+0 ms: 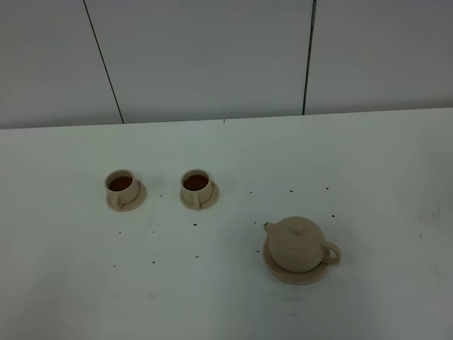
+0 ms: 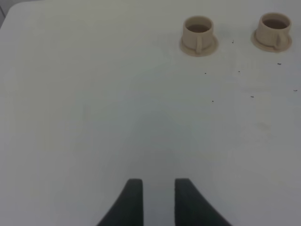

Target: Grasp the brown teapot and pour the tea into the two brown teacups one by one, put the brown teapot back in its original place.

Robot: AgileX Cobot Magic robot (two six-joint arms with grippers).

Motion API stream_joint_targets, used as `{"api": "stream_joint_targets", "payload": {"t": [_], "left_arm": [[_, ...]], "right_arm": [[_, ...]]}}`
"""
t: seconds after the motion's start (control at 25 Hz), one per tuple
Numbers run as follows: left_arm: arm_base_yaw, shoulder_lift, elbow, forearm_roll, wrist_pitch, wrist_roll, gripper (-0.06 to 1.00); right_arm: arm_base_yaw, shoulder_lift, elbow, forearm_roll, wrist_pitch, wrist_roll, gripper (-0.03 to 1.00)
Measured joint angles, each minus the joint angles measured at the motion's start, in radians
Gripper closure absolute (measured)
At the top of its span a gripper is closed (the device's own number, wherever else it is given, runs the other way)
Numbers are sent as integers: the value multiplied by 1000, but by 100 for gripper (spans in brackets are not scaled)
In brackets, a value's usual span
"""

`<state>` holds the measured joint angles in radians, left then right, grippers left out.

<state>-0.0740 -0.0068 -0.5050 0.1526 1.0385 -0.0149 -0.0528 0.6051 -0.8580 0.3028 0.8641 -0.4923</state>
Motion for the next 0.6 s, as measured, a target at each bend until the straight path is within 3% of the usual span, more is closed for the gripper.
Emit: {"api": "stream_joint_targets", "payload": {"t": [0.36, 0.6], "left_arm": [[0, 0, 0, 0, 0, 0, 71], [0, 0, 0, 0, 0, 0, 71]], "right_arm": [[0, -248, 143, -94, 28, 194, 73], [0, -430, 166, -246, 182, 362, 73]]}}
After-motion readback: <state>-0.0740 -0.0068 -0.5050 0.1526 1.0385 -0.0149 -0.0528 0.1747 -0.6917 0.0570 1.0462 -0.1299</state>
